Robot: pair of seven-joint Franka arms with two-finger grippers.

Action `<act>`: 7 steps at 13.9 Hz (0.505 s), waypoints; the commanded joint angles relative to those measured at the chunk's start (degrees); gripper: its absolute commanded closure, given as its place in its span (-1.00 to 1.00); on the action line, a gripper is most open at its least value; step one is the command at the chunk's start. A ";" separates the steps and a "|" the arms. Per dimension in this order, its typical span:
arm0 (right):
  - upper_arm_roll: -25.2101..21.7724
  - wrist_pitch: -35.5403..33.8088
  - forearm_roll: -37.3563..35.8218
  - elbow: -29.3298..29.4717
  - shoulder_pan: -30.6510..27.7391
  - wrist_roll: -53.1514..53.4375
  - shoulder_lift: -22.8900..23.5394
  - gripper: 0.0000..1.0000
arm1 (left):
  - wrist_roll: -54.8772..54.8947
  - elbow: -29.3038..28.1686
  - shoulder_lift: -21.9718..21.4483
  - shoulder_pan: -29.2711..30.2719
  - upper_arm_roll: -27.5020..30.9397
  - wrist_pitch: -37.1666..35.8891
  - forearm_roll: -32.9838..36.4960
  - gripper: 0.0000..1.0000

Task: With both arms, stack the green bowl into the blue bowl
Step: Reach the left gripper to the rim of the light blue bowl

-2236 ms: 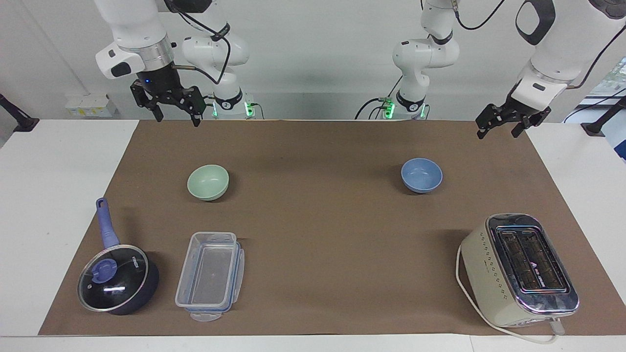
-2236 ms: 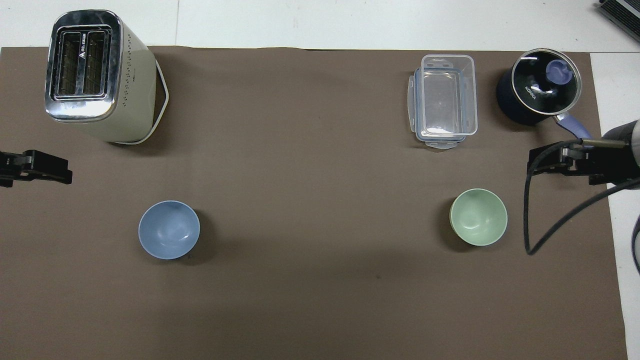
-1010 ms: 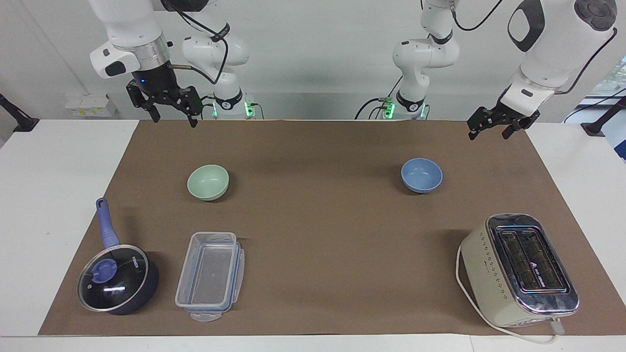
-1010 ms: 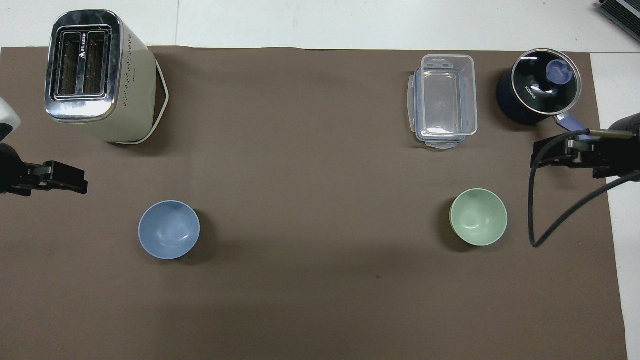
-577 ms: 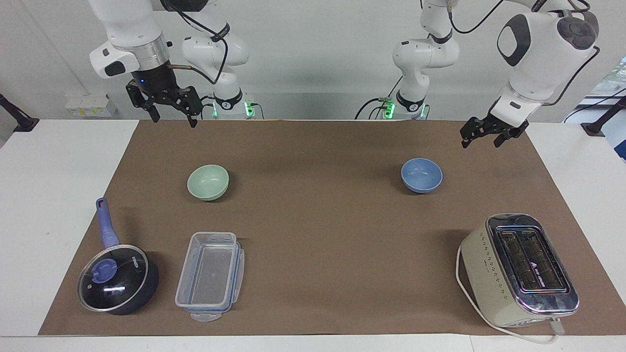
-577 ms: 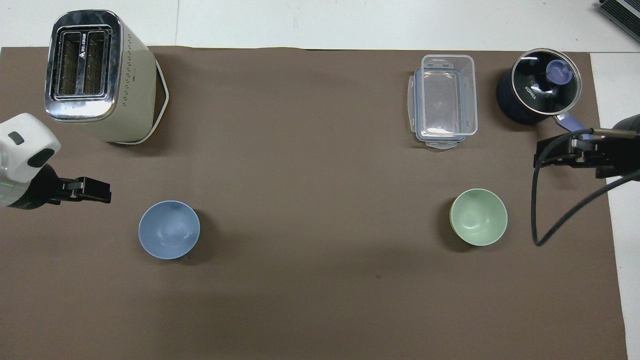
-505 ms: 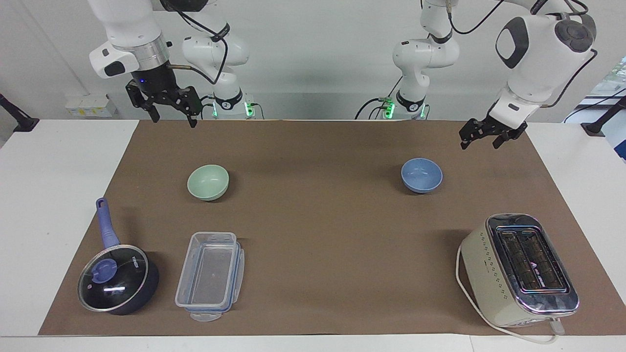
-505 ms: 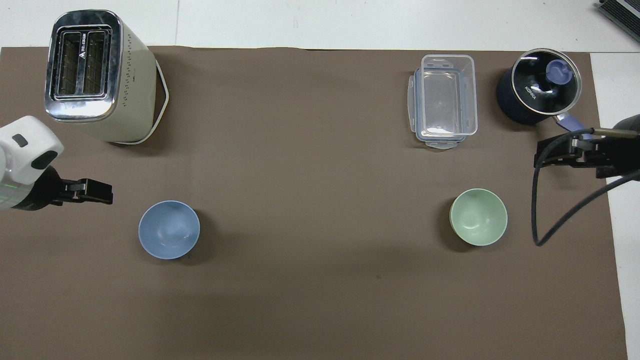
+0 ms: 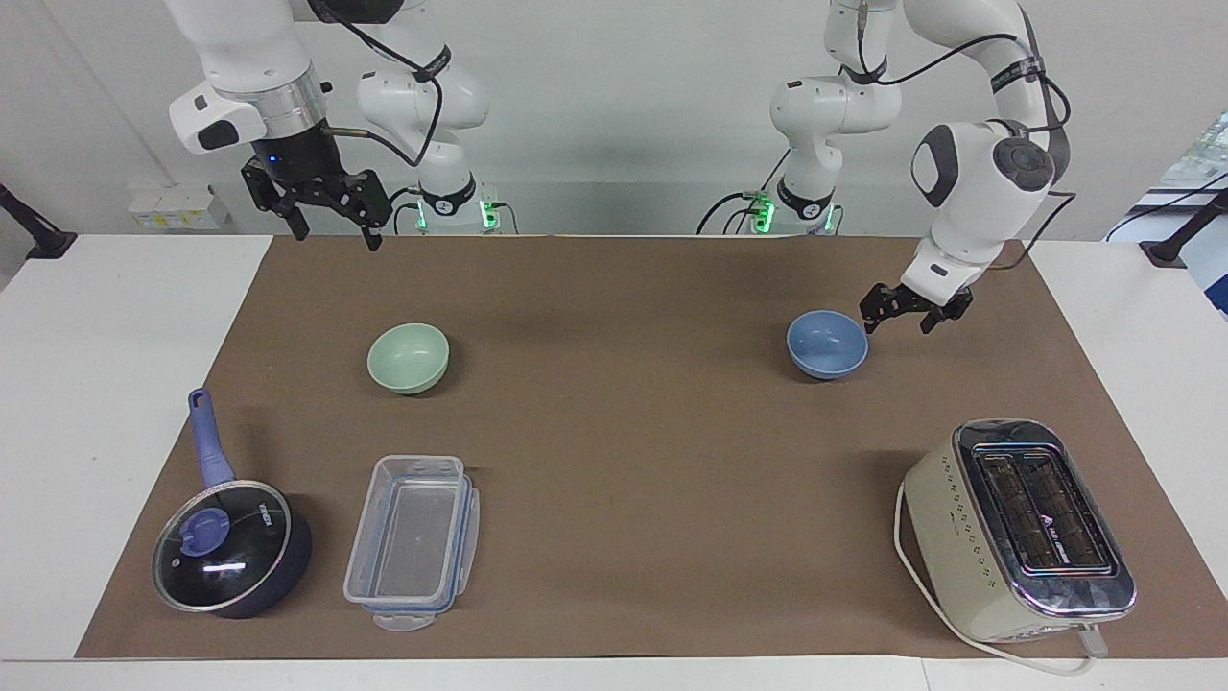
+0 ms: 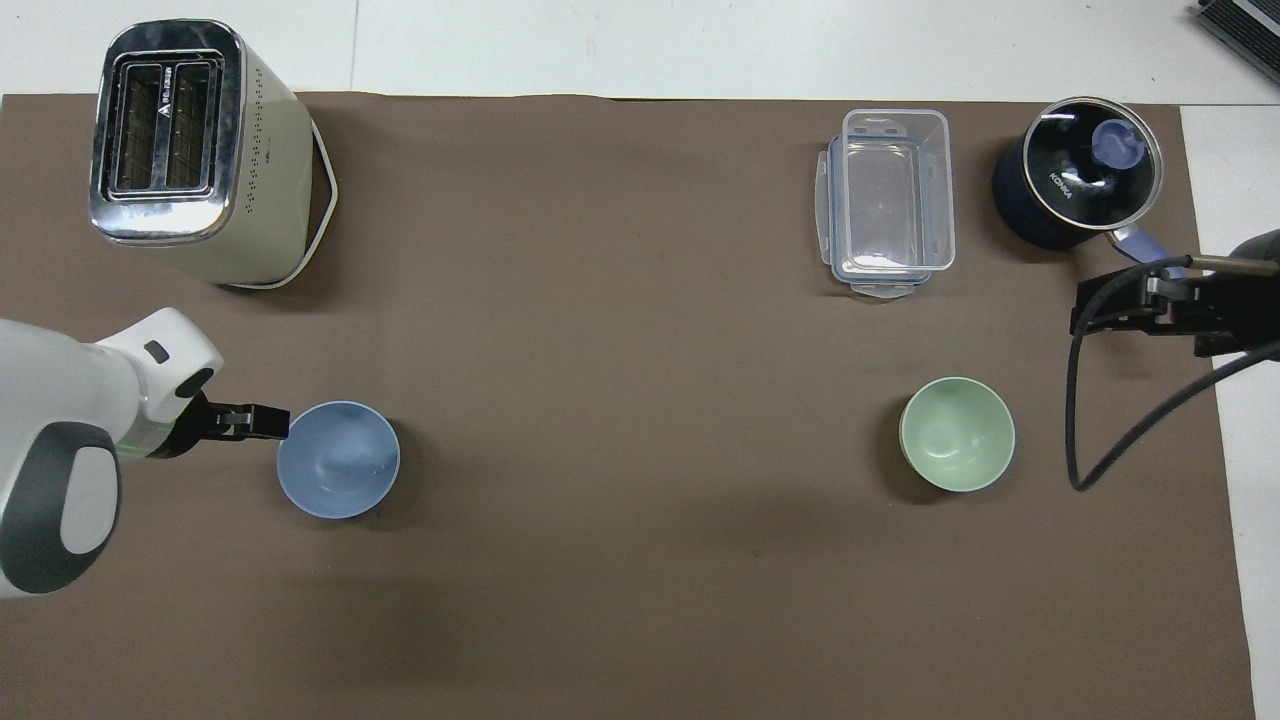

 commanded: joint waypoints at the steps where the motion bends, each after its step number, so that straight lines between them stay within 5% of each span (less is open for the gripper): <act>1: 0.07 -1.22 1.15 1.06 -0.66 -1.57 0.31 -1.00 | 0.58 -7.49 -1.72 -2.26 0.67 8.26 -1.69 -1.00; 5: 0.07 -1.22 1.15 1.06 -0.66 -1.57 0.31 -1.00 | 0.66 -12.42 -0.40 -4.19 0.67 14.78 -3.63 -1.00; 6: 0.07 -1.22 1.15 1.06 -0.66 -1.57 0.31 -1.00 | 0.58 -12.95 -0.23 -4.19 0.67 15.23 -3.63 -0.53; 7: 0.07 -1.22 1.15 1.06 -0.66 -1.57 0.31 -1.00 | 0.58 -12.96 -0.31 -4.11 0.67 14.97 -3.63 0.52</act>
